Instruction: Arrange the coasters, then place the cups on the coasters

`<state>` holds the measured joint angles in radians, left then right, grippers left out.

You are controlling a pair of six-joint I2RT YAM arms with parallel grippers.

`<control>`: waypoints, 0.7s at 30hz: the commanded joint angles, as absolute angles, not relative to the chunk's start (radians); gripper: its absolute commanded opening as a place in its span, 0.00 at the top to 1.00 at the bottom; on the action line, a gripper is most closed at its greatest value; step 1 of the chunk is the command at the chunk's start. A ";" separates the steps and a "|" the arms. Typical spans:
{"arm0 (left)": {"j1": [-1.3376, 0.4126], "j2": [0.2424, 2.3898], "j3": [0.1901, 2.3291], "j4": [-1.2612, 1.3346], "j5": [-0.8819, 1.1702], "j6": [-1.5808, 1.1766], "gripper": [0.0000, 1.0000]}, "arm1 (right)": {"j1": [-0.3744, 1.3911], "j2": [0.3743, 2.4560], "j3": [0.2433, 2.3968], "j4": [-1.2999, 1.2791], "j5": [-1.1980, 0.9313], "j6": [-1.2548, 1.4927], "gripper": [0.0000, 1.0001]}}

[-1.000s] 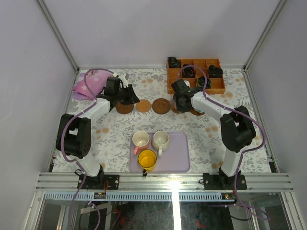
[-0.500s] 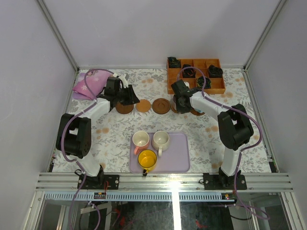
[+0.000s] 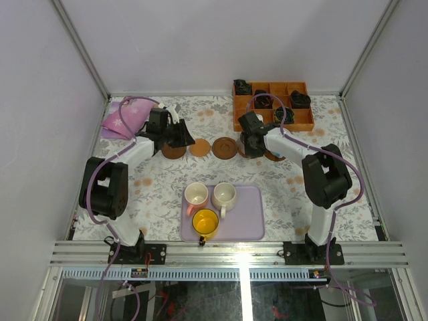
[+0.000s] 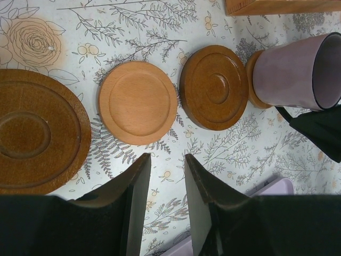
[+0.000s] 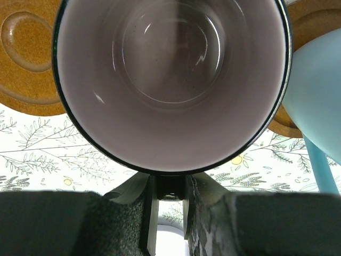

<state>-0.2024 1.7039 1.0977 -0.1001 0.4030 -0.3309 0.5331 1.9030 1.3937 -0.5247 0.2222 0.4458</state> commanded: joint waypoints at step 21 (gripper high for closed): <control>-0.205 1.719 1.128 -0.078 0.426 -0.320 0.66 | 0.527 1.865 1.447 -0.576 0.265 0.486 0.45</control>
